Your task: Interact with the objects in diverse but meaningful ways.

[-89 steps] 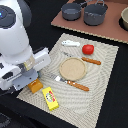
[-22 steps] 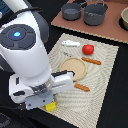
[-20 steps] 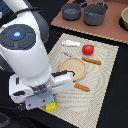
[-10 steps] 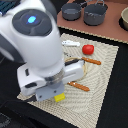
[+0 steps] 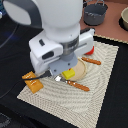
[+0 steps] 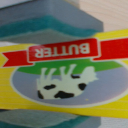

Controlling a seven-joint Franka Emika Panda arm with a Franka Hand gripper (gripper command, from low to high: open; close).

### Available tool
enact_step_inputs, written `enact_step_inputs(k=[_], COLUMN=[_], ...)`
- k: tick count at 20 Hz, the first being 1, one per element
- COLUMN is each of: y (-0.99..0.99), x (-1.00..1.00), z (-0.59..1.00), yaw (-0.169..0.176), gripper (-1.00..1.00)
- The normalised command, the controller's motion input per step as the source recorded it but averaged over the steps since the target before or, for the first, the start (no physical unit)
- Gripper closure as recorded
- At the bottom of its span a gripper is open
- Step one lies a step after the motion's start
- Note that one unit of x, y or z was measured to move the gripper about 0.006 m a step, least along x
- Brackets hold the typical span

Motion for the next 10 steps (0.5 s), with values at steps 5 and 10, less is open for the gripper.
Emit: enact_step_inputs(k=[5,10], y=[0.29,0.2], x=[-0.98,-1.0], z=[-0.14,-0.2], yaw=[0.006,0.0], gripper=[1.0,1.0])
